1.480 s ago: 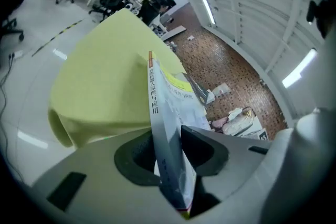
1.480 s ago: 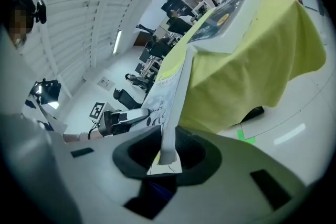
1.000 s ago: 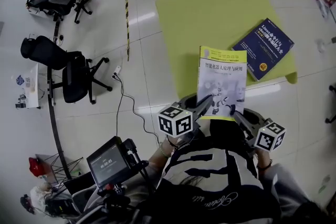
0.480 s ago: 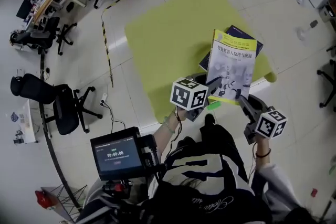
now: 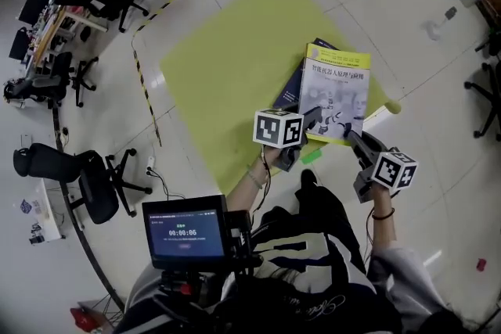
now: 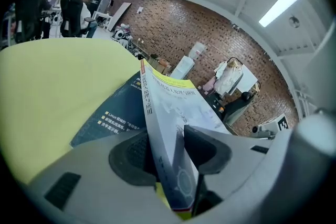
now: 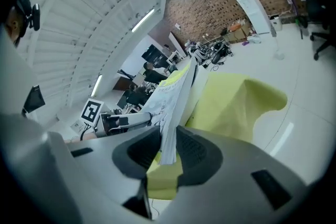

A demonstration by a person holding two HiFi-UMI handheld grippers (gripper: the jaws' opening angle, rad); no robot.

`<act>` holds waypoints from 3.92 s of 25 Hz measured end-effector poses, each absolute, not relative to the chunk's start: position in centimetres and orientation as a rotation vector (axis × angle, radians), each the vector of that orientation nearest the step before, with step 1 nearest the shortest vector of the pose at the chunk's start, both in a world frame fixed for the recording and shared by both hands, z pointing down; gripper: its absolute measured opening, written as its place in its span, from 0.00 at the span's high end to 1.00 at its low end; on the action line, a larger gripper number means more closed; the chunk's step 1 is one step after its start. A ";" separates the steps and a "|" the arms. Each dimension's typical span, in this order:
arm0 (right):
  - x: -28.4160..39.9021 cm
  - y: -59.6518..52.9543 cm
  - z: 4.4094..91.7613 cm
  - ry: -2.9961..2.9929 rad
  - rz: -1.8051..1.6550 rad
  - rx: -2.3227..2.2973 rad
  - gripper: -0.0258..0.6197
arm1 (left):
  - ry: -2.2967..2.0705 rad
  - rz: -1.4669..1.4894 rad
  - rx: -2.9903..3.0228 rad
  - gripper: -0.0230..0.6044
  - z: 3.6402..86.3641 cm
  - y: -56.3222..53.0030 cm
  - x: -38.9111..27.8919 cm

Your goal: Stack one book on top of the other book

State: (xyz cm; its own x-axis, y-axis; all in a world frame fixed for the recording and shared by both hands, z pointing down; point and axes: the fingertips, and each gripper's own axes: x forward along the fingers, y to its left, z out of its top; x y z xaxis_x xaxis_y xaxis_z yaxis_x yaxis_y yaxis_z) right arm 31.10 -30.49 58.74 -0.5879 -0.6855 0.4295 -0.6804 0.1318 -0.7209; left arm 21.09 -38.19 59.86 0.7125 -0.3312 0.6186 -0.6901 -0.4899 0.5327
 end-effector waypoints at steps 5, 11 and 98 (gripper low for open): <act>31.5 -30.3 59.9 2.228 -1.531 -1.461 0.82 | -0.923 0.649 2.098 0.63 59.7 -37.7 19.2; 31.9 -30.4 59.9 2.170 -1.483 -1.533 0.79 | -1.091 0.652 2.171 0.63 56.8 -35.5 14.2; 1.6 15.9 47.8 2.335 -1.083 -1.528 0.96 | -0.802 0.308 2.426 0.96 46.1 11.4 -3.5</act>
